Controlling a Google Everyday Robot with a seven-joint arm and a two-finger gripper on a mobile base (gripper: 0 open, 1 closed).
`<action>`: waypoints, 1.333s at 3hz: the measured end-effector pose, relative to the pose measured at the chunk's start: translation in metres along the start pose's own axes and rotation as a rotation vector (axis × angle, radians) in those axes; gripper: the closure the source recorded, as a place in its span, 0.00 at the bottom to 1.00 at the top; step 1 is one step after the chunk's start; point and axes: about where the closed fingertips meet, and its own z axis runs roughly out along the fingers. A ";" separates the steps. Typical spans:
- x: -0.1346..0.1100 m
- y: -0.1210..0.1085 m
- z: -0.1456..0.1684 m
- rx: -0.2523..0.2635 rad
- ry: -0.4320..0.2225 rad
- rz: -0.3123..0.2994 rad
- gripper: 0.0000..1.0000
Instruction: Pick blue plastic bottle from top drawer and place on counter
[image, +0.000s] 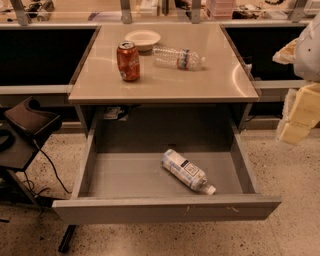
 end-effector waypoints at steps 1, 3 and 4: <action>0.000 0.000 0.000 0.000 0.000 0.000 0.00; -0.023 -0.009 0.039 -0.070 -0.036 -0.079 0.00; -0.031 -0.016 0.079 -0.137 -0.004 -0.097 0.00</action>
Offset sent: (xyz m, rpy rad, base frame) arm 0.0105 0.0058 -0.0117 0.0186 0.0191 0.0391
